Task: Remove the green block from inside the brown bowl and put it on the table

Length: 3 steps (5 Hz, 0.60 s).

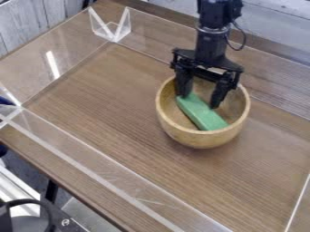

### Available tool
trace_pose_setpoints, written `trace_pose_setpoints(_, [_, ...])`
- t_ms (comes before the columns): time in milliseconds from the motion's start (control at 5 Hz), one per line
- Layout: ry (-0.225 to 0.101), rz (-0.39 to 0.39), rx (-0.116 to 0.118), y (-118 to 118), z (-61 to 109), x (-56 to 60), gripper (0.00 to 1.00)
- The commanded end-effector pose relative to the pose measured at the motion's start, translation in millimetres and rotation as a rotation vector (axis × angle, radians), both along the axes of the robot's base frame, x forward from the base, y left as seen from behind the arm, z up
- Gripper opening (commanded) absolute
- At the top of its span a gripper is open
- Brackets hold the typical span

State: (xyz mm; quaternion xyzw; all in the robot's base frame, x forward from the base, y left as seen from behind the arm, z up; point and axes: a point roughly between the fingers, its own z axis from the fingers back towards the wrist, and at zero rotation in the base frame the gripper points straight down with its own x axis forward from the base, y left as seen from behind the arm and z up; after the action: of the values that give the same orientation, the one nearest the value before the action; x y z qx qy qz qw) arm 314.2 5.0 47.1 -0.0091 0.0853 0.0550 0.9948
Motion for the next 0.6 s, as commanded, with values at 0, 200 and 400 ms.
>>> trace_pose_setpoints(0, [-0.083, 0.024, 0.013, 10, 19.9, 13.3, 1.0])
trace_pose_setpoints(200, [-0.113, 0.042, 0.025, 17, 25.4, 15.9, 1.0])
trace_pose_setpoints(400, [-0.124, 0.062, 0.032, 19, 14.6, 22.9, 1.0])
